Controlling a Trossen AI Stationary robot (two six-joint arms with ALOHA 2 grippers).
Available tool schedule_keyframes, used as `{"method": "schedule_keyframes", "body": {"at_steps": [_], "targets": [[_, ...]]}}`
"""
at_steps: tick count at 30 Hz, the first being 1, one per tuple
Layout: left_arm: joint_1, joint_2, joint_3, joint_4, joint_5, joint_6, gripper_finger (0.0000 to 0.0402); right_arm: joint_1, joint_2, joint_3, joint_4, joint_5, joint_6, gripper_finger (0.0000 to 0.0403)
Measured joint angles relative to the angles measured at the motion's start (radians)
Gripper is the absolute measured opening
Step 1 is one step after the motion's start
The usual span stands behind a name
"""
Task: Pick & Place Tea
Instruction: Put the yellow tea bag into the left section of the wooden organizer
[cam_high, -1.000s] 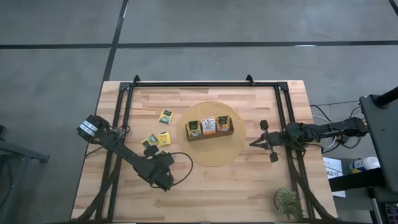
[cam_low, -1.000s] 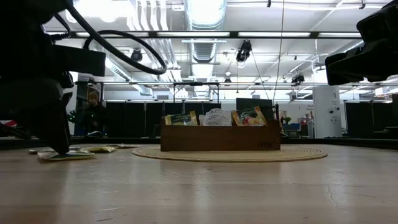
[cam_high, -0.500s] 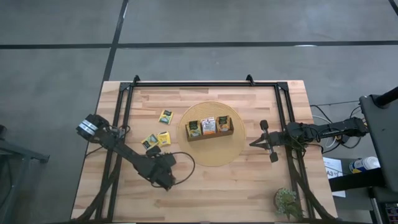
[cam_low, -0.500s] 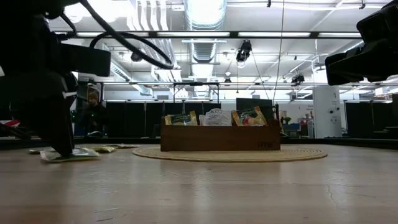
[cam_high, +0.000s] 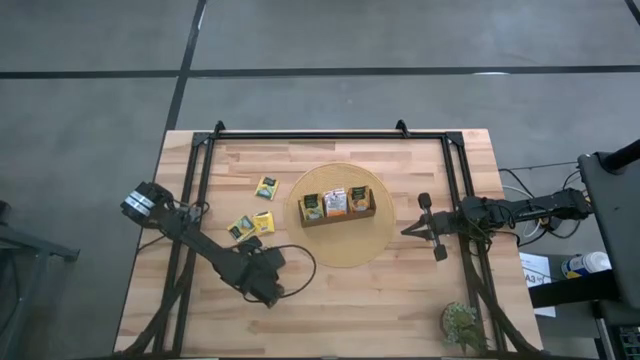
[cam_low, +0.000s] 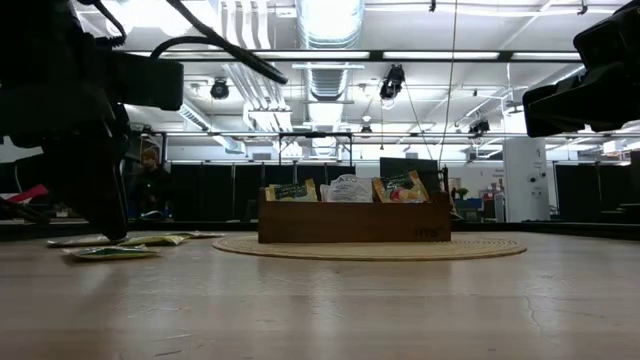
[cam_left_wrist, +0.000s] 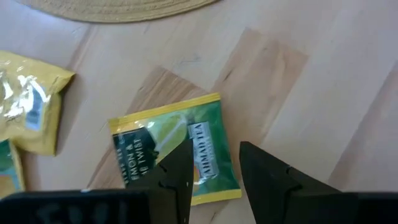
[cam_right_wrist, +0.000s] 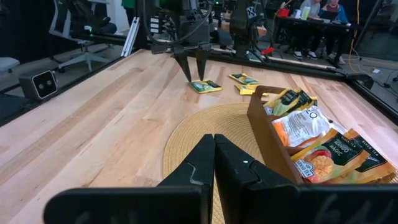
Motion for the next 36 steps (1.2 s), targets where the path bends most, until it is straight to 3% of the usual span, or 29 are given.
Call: {"method": "schedule_keyframes", "body": {"at_steps": [7,14,21,27,32,36], "targets": [[0.004,0.000,-0.027,0.040,0.002,0.002,0.0124,0.000,0.000,0.000,0.000,0.000,0.001,0.0009],[0.023,-0.006,-0.133,0.197,0.018,0.001,0.0124,0.000,0.000,0.000,0.000,0.000,0.000,0.0009],[0.024,-0.004,-0.145,0.209,0.023,0.020,0.0112,0.000,0.000,0.000,0.000,0.000,-0.001,0.0009],[0.026,-0.001,-0.106,0.199,0.019,0.135,0.0020,0.000,0.000,0.000,0.000,0.000,0.001,0.0008],[0.026,0.005,-0.058,0.198,0.020,0.261,0.0011,0.000,0.000,0.000,0.000,0.000,-0.001,0.0008],[0.026,0.005,0.001,0.202,-0.068,0.423,0.0010,0.000,0.000,0.000,0.000,0.000,-0.001,0.0009]]}}
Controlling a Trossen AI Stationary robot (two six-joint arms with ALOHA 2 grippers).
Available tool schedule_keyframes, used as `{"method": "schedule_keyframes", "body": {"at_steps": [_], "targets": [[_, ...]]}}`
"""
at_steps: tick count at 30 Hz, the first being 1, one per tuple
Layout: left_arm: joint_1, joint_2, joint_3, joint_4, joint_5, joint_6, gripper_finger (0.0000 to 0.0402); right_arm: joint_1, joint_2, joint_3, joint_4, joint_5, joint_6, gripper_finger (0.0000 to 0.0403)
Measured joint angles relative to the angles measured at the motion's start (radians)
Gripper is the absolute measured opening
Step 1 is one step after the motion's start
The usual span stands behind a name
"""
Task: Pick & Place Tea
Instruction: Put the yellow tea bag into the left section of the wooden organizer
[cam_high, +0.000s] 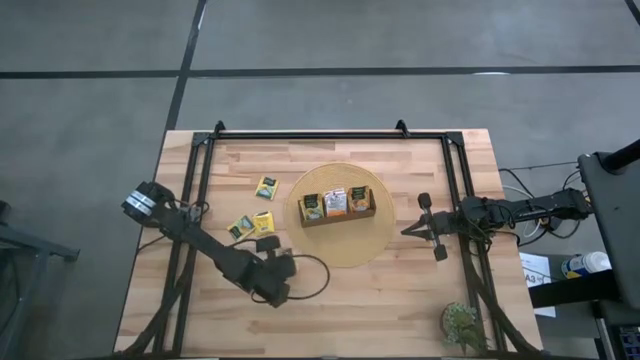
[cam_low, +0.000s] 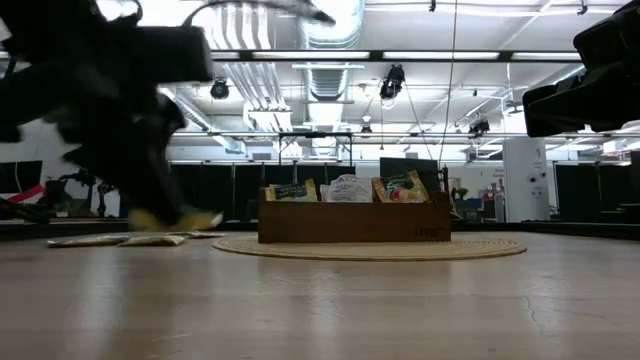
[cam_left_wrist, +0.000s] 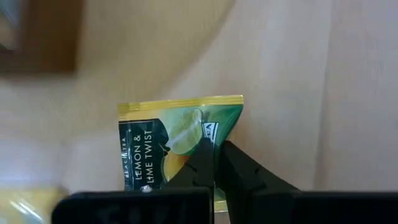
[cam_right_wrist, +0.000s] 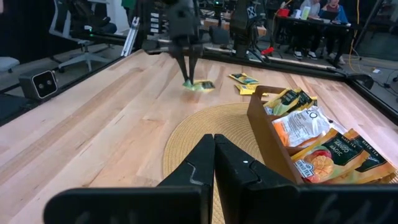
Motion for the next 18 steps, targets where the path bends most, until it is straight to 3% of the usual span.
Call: {"method": "schedule_keyframes", "body": {"at_steps": [10,18], "targets": [[0.059,-0.001,0.148,0.002,-0.326,0.440,0.0009,0.000,0.000,0.000,0.000,0.000,0.002,0.0009],[0.236,0.004,0.162,0.081,-0.383,0.577,0.0008,0.000,0.000,0.000,0.000,0.000,0.001,0.0008]]}}
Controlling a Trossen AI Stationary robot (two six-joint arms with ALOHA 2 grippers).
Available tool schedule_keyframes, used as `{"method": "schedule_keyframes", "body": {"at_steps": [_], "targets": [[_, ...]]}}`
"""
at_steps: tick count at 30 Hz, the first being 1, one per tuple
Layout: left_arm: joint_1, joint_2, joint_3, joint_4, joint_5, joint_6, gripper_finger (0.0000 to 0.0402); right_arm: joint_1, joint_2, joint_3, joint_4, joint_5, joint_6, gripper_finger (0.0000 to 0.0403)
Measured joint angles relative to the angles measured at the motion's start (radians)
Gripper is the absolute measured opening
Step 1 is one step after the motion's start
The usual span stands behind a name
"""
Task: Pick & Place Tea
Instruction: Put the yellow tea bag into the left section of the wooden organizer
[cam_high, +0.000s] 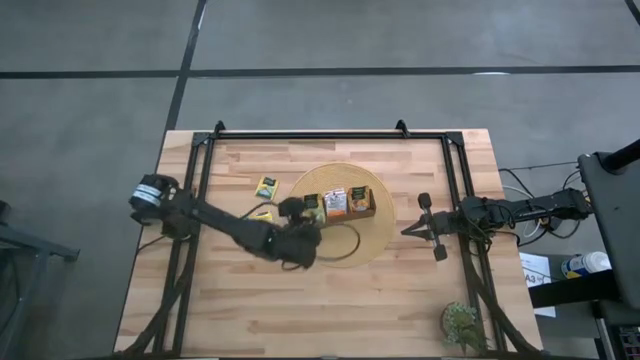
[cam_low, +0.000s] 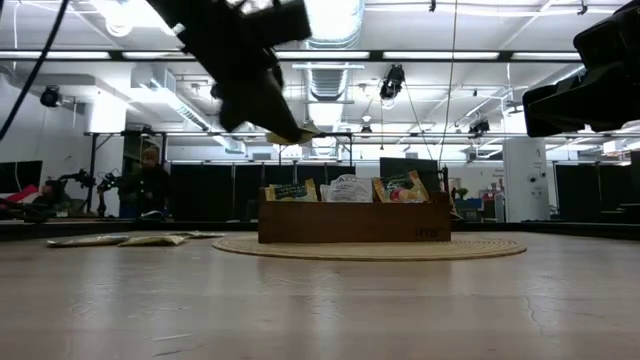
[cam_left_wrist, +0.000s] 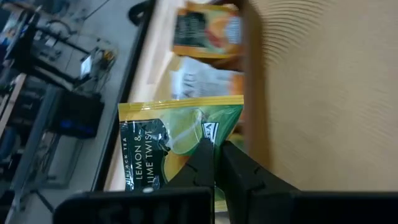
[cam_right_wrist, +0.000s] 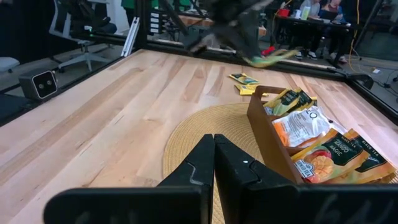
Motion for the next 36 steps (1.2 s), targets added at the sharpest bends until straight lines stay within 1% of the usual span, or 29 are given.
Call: {"method": "schedule_keyframes", "body": {"at_steps": [2,4,9,17,25,36], "targets": [[0.032,0.012,0.000,0.028,0.001,0.024,0.0008,0.000,0.000,0.000,0.000,0.000,-0.001,0.0009],[0.051,0.027,0.000,0.043,0.023,0.034,0.0008,0.000,0.001,0.000,0.000,0.000,0.000,0.0009],[0.052,0.065,-0.001,0.061,0.044,0.051,0.0008,0.000,0.000,0.000,0.000,0.000,0.001,0.0009],[0.063,0.096,-0.002,0.049,0.043,0.059,0.0007,0.000,0.000,0.000,0.000,0.000,0.000,0.0008],[0.077,0.098,-0.002,0.048,0.014,0.067,0.0007,0.000,0.000,0.000,0.000,0.000,0.001,0.0008],[0.090,0.098,-0.002,0.047,0.017,0.084,0.0011,0.000,0.000,0.000,0.000,0.000,0.000,0.0008]]}}
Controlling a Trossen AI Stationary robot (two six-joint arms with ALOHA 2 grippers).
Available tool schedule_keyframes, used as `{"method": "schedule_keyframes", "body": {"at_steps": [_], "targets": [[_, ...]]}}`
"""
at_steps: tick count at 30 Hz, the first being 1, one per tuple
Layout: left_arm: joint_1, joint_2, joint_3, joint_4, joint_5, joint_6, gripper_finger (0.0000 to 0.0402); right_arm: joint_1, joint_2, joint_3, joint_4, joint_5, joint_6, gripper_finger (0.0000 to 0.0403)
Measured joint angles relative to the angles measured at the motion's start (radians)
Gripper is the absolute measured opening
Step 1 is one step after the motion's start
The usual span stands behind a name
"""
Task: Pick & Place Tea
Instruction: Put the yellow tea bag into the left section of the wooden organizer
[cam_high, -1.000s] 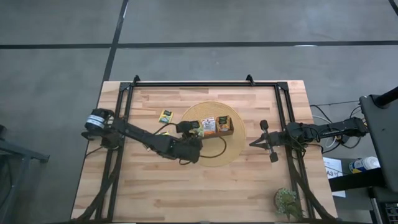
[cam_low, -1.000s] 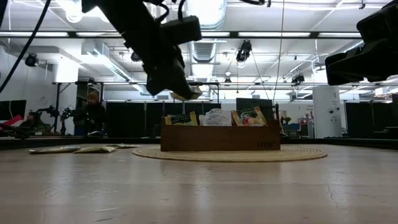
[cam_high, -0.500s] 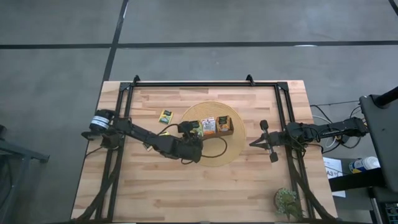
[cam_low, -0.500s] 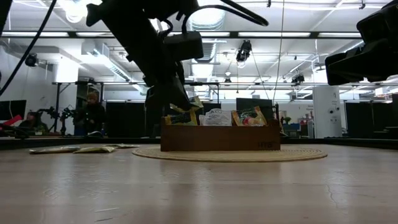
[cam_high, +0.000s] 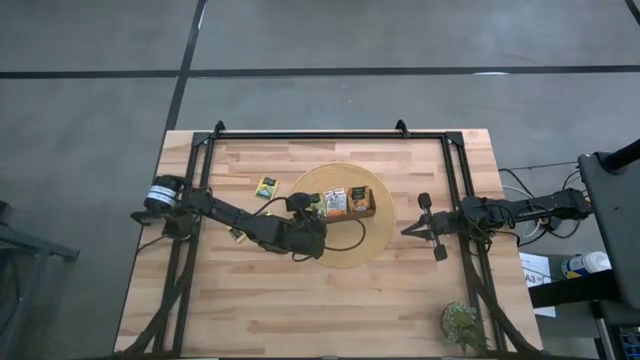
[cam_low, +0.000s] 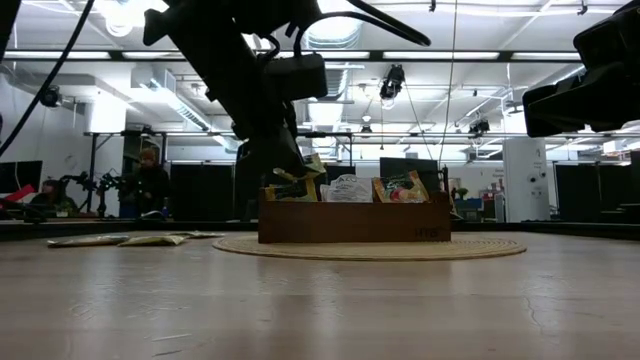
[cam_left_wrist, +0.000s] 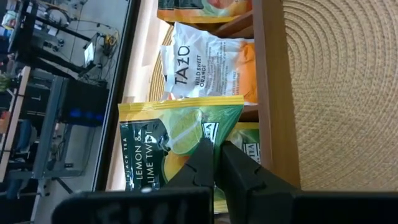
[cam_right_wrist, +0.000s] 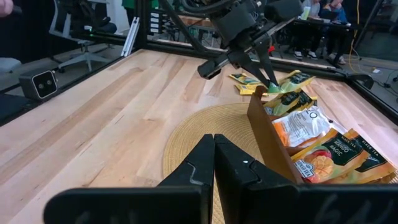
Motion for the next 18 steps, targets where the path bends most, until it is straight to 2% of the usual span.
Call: {"method": "schedule_keyframes", "body": {"at_steps": [12,18], "targets": [[0.019,0.000,-0.065,0.015,-0.030,0.044,0.0013,0.000,0.000,0.000,0.000,0.000,0.000,0.0008],[0.031,0.000,-0.069,0.055,-0.082,0.045,0.0013,0.000,0.000,0.000,0.000,0.000,0.000,0.0008]]}}
